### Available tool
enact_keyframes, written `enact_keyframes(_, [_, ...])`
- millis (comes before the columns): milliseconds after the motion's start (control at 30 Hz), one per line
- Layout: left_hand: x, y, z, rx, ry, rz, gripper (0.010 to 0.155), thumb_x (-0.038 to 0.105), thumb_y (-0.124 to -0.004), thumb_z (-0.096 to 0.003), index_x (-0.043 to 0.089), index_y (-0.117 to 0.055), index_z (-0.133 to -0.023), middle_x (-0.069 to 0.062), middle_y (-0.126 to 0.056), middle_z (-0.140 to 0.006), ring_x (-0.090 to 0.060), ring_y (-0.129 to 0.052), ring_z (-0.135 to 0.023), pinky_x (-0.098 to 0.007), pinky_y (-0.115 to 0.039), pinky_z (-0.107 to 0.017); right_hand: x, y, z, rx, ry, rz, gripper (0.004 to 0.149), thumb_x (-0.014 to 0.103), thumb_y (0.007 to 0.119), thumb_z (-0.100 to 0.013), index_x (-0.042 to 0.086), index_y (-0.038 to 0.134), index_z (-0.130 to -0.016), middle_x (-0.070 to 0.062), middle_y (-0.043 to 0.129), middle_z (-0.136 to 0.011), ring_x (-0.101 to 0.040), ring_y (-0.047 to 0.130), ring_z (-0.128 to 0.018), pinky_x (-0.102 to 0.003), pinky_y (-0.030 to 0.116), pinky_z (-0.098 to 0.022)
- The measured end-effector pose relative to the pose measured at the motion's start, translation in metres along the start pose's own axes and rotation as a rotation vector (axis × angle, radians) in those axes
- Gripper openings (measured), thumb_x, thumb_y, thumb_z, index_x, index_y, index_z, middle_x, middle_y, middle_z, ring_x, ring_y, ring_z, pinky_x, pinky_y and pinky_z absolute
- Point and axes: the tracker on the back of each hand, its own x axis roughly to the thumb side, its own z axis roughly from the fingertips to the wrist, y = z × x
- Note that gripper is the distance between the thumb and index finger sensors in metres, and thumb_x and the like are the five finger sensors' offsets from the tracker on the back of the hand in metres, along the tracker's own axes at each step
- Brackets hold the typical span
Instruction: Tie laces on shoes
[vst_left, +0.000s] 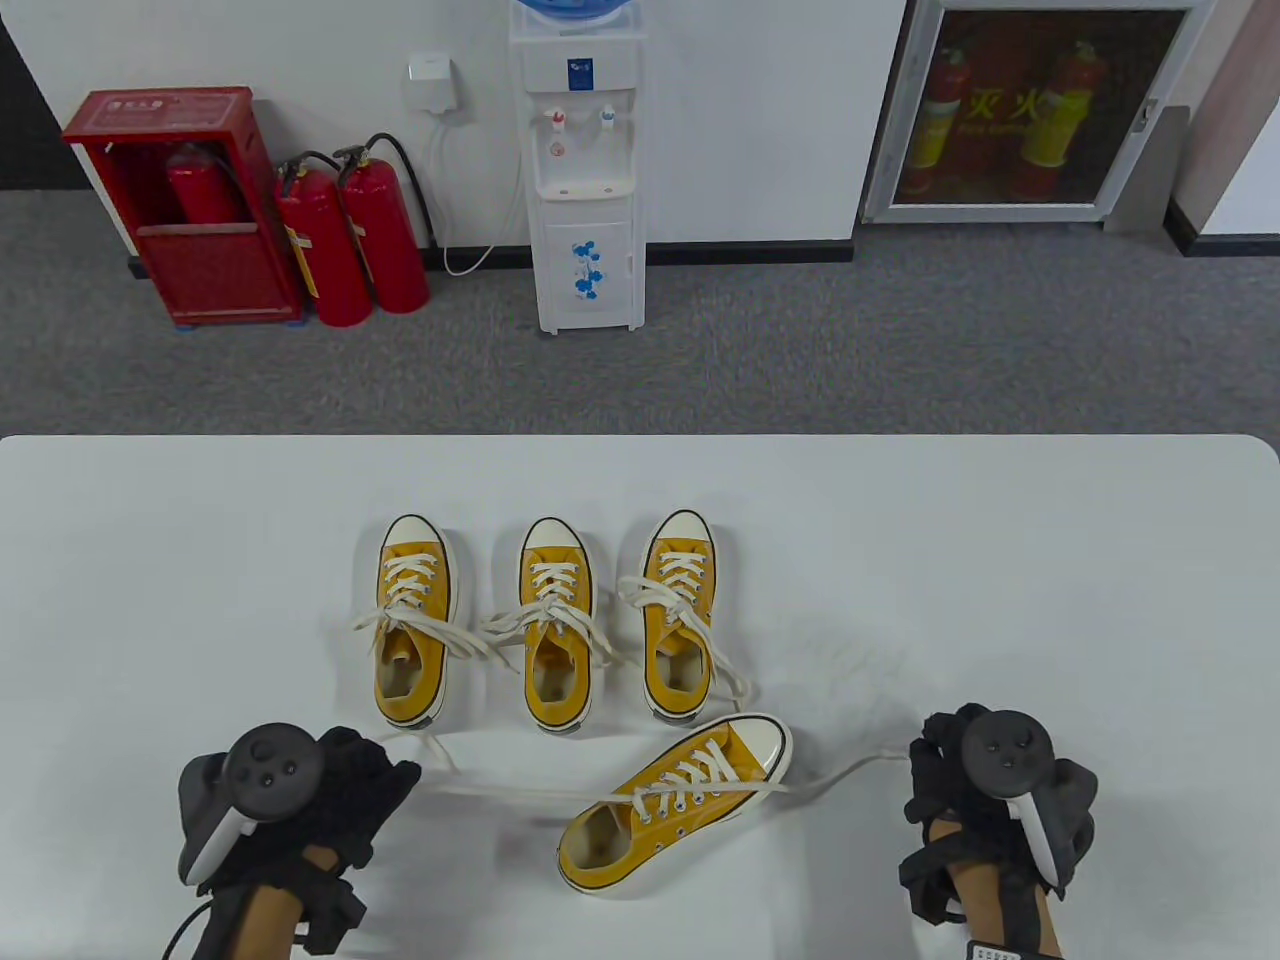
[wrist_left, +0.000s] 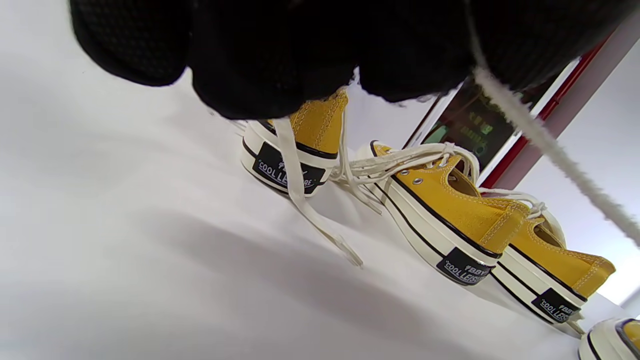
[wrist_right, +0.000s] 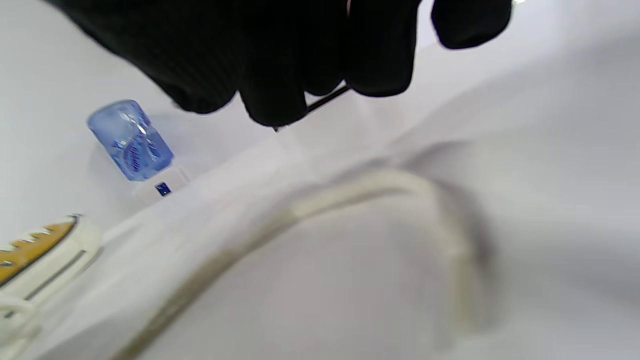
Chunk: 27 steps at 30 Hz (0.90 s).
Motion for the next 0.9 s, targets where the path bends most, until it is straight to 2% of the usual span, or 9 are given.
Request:
enact_keyframes(200, [0.003,0.001,0.001,0.014,-0.016,-0.008,0.042,0.065,-0.077,-0.0461,0.029,-0.092,-0.062,-0.005,-0.089,-0.08,-0.025,-0.098,-0.052,-0.061,-0.076,-0.058,0.032,-0.003,0.021,-0.064,-0.251,-0.025,0.056,0.042,0.08,-0.045,0.017,0.076,-0.096,-0.008,0.053,-0.109,-0.038,0.064,-0.099,-0.066,0.048,-0.071])
enact_keyframes(433, [0.004,0.002,0.002,0.024,-0.026,-0.016,0.044,0.065,-0.077,-0.046,0.028,-0.091,-0.065,-0.006,-0.088,-0.081,-0.026,-0.098,-0.053,-0.061,-0.076,-0.058,0.08,0.02,0.05,0.035,-0.507,0.016,0.065,0.047,0.082,-0.044,0.019,0.068,-0.102,-0.008,0.043,-0.113,-0.041,0.055,-0.104,-0.07,0.042,-0.072])
enact_keyframes(633, [0.005,0.002,0.002,0.019,-0.023,-0.018,0.044,0.065,-0.077,-0.0461,0.028,-0.091,-0.066,-0.006,-0.088,-0.082,-0.026,-0.098,-0.053,-0.061,-0.076,-0.058,0.106,0.044,0.064,0.116,-0.609,0.085,0.07,0.05,0.084,-0.043,0.023,0.064,-0.105,-0.007,0.037,-0.115,-0.042,0.047,-0.107,-0.072,0.038,-0.072])
enact_keyframes(767, [0.006,0.002,0.002,0.013,-0.022,-0.024,0.045,0.065,-0.076,-0.0462,0.028,-0.091,-0.067,-0.006,-0.088,-0.082,-0.026,-0.099,-0.054,-0.061,-0.076,-0.058,0.115,0.06,0.068,0.183,-0.655,0.136,0.075,0.053,0.085,-0.043,0.032,0.055,-0.108,-0.005,0.031,-0.117,-0.043,0.042,-0.109,-0.072,0.034,-0.072])
enact_keyframes(900, [0.007,0.002,0.002,0.009,-0.018,-0.026,0.045,0.065,-0.076,-0.0463,0.028,-0.091,-0.067,-0.006,-0.088,-0.082,-0.027,-0.099,-0.054,-0.061,-0.076,-0.058,0.12,0.07,0.068,0.213,-0.663,0.186,0.071,0.052,0.084,-0.043,0.039,0.056,-0.107,-0.002,0.029,-0.118,-0.042,0.036,-0.111,-0.073,0.031,-0.073])
